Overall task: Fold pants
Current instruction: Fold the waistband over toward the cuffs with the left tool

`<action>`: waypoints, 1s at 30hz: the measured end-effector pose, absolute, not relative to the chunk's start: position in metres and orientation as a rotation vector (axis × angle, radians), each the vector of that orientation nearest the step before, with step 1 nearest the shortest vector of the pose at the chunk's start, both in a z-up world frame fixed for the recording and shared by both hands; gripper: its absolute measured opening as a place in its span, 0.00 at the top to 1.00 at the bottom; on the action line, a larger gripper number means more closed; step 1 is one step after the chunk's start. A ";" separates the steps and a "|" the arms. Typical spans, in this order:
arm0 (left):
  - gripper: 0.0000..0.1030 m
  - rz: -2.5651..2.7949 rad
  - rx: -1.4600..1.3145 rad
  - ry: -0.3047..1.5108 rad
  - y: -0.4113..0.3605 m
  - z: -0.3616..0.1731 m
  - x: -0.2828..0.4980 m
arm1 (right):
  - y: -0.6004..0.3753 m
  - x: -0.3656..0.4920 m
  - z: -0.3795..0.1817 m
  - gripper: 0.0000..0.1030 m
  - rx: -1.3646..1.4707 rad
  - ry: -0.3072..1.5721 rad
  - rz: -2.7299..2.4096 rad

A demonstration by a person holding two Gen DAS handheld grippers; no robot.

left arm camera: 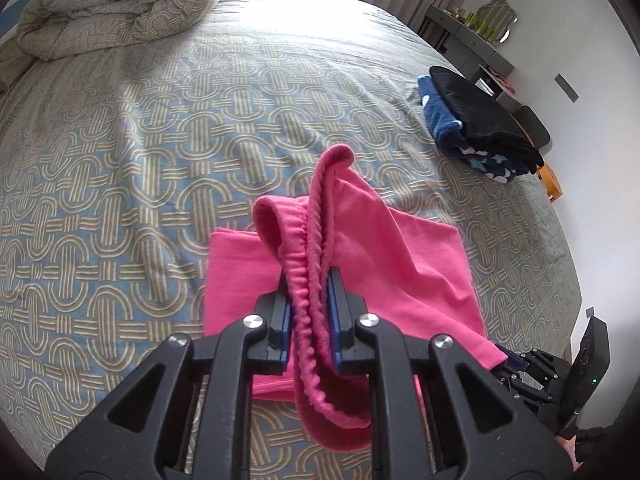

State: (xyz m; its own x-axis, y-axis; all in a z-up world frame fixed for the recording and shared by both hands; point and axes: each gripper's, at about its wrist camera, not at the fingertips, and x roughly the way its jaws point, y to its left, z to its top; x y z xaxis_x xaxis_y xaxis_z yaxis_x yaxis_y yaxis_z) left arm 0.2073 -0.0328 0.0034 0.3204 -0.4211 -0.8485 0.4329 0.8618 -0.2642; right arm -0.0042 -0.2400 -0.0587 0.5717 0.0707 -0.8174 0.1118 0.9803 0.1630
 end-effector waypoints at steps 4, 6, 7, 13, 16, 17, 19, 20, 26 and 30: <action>0.84 -0.543 -0.018 1.118 -0.019 -0.003 0.212 | -0.234 -0.002 -0.063 0.78 0.185 0.983 -0.030; 0.84 -0.535 -0.025 1.123 -0.015 -0.006 0.214 | -0.233 0.001 -0.069 0.66 0.181 1.017 -0.042; 0.84 -0.537 -0.031 1.127 -0.013 -0.008 0.215 | -0.232 0.002 -0.073 0.65 0.187 1.031 -0.041; 0.84 -0.530 -0.028 1.169 -0.011 -0.028 0.221 | -0.238 0.002 -0.075 0.85 0.240 1.035 -0.047; 0.84 -0.518 -0.049 1.194 -0.006 -0.041 0.227 | -0.233 -0.002 -0.067 0.86 0.209 1.020 -0.050; 0.83 -0.518 -0.063 1.206 -0.003 -0.046 0.229 | -0.231 -0.003 -0.066 0.86 0.200 1.020 -0.049; 0.83 -0.522 -0.071 1.218 -0.001 -0.053 0.231 | -0.229 -0.002 -0.066 0.86 0.186 1.030 -0.040; 0.83 -0.525 -0.070 1.222 0.000 -0.055 0.232 | -0.229 -0.002 -0.067 0.85 0.185 1.038 -0.037; 0.77 -0.519 -0.036 1.246 0.004 -0.078 0.234 | -0.231 -0.001 -0.074 0.85 0.200 1.077 -0.028; 0.71 -0.521 -0.063 1.249 0.010 -0.088 0.235 | -0.231 -0.002 -0.078 0.84 0.200 1.110 -0.021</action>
